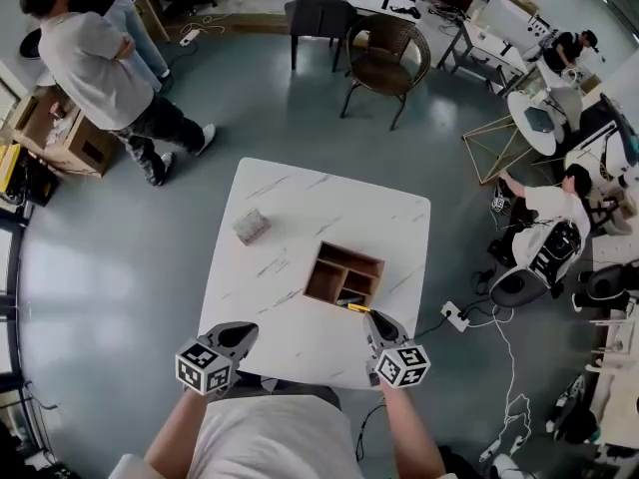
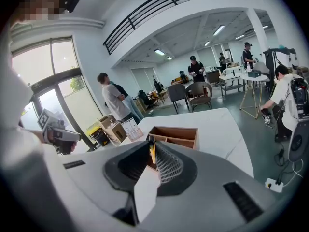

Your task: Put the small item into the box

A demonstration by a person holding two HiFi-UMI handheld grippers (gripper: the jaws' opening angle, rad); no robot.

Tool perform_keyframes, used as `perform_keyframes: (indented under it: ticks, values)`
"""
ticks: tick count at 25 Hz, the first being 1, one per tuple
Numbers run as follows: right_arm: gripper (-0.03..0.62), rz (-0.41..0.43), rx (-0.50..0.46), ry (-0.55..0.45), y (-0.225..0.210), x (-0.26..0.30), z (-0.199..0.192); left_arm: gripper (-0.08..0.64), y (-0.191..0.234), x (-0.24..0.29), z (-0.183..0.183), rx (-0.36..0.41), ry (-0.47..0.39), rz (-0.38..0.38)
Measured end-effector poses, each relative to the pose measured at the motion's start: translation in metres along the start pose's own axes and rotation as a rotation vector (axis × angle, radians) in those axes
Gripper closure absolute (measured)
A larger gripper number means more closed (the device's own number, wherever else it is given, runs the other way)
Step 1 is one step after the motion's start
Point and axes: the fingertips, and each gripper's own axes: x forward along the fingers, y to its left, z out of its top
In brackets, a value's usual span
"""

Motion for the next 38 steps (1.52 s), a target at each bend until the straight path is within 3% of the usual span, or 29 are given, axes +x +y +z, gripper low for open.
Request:
perform_keyframes:
  ticks: [10,16,26,38]
  values:
    - [0.537,0.01,-0.052,0.093,-0.02,0.056,-0.023,0.546,0.009,-0.004,-0.021,-0.071,0.003,0.076]
    - [0.537,-0.023,-0.15,0.21,-0.028,0.082,-0.046,0.546,0.016,-0.01,-0.035,-0.103,0.006,0.125]
    - [0.535,-0.018,-0.202,0.336,-0.022,0.106,-0.073,0.546,0.02,-0.021,-0.052,-0.148,0.004,0.174]
    - [0.495,0.008,-0.221,0.317,-0.009,0.103,-0.069,0.546,0.013,-0.037,-0.068,-0.163,-0.001,0.199]
